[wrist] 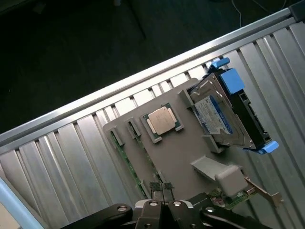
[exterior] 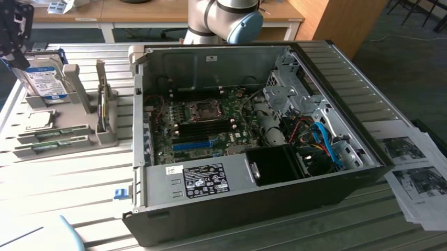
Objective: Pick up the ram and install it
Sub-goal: 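Pick up the ram and move it above insertion slot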
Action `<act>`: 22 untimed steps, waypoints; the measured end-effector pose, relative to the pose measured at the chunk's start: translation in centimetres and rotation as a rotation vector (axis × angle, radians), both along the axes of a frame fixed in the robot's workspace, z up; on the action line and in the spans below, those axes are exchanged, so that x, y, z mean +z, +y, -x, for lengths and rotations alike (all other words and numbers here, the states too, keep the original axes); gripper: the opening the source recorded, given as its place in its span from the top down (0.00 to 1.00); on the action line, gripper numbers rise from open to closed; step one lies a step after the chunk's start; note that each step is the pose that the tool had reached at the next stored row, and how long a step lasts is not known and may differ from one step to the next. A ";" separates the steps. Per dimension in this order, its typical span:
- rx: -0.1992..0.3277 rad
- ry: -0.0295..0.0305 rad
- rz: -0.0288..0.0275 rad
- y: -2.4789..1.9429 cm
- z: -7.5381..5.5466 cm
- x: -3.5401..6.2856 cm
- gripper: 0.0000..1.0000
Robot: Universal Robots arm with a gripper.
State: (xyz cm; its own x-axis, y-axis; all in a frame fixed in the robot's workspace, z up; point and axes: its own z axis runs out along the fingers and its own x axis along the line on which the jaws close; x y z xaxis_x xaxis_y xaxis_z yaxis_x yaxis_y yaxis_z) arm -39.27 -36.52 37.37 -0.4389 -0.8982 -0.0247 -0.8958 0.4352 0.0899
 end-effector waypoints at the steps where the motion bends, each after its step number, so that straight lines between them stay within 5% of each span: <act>1: 0.011 0.0000 -0.0005 0.00 0.0 0.00 0.91; 22: 0.235 0.0000 -0.0153 0.00 0.0 0.00 0.91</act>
